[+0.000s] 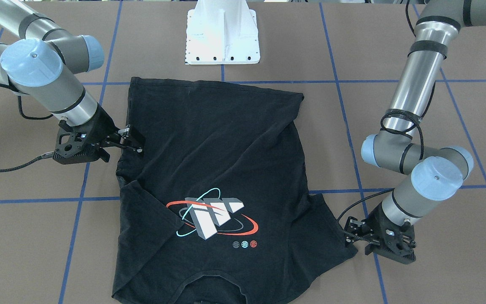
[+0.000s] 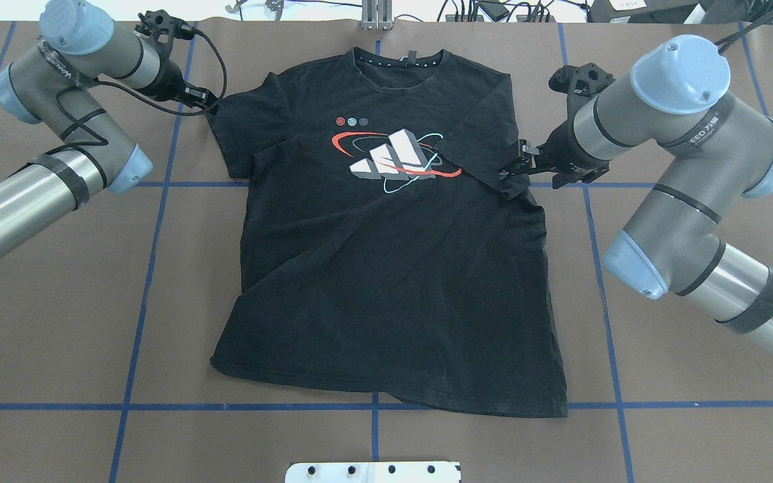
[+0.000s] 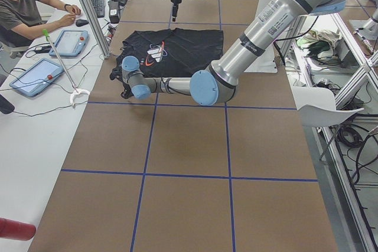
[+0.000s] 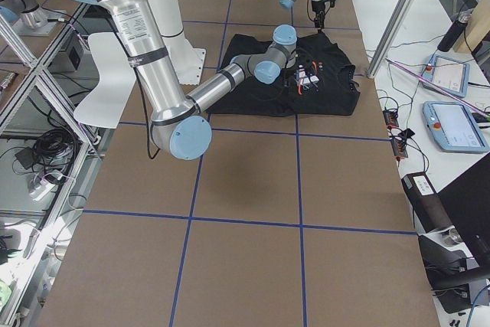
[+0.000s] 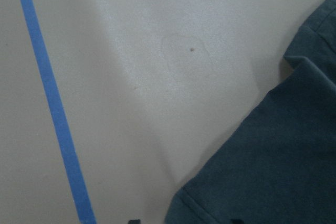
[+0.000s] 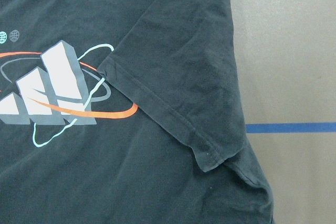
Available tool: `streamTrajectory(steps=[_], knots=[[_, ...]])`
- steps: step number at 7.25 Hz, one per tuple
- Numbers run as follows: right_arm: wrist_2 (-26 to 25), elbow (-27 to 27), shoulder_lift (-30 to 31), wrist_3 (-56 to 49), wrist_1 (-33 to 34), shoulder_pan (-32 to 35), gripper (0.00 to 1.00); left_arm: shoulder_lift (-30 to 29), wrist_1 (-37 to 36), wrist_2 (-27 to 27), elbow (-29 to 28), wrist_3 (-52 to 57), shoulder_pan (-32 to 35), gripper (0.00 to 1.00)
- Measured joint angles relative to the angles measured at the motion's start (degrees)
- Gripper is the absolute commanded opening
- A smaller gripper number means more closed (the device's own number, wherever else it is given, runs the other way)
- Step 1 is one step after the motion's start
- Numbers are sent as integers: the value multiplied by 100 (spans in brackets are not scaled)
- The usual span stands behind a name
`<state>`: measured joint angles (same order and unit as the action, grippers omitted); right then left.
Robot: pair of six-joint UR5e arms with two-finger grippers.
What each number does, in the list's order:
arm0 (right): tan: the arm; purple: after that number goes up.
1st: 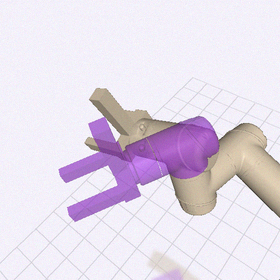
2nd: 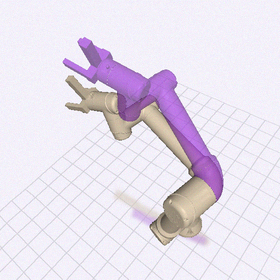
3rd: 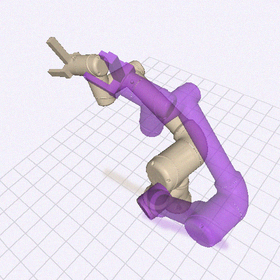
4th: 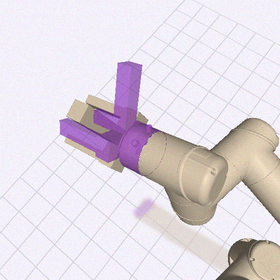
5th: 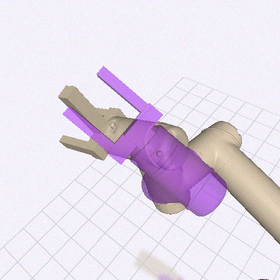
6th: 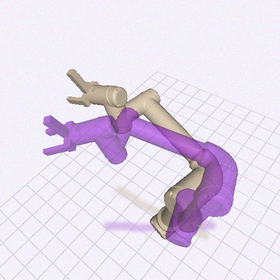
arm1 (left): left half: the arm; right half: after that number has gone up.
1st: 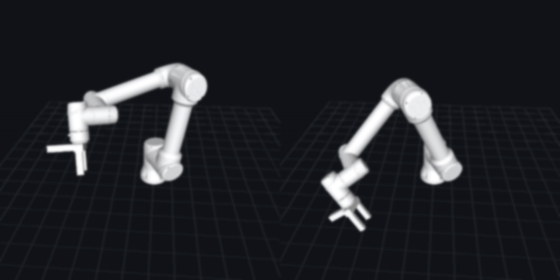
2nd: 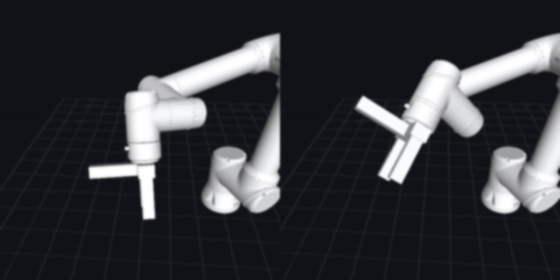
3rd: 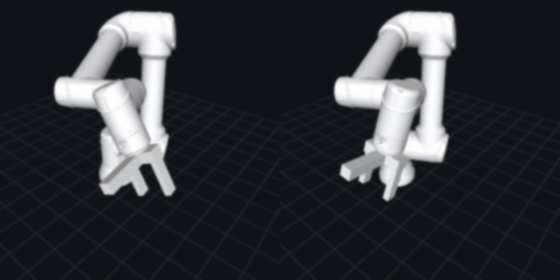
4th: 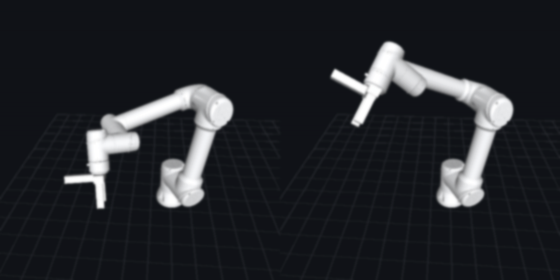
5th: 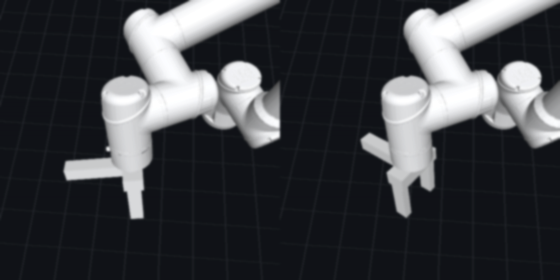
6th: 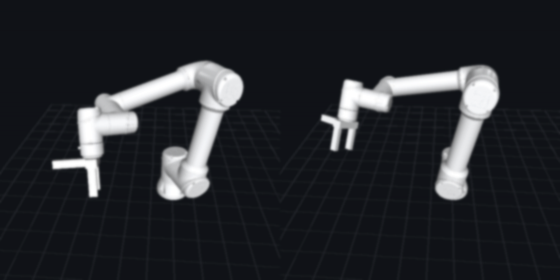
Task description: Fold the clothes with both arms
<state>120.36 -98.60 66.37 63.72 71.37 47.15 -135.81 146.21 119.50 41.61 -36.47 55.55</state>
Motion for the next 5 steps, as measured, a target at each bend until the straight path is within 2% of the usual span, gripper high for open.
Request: streamTrajectory(steps=[1,2,3,4,5], knots=[[-4,-10,18,0,0,8,100,-106,107,-11,-186,-52,-3,44],[-9,-10,25,0,0,10,100,-184,227,-21,-355,-114,-6,31],[-11,-11,25,0,0,13,100,-219,311,-27,-457,-143,-7,13],[-10,-11,25,0,0,21,100,-230,346,-31,-499,-153,-8,0],[-7,-11,25,0,0,31,100,-236,358,-32,-510,-165,-6,0]])
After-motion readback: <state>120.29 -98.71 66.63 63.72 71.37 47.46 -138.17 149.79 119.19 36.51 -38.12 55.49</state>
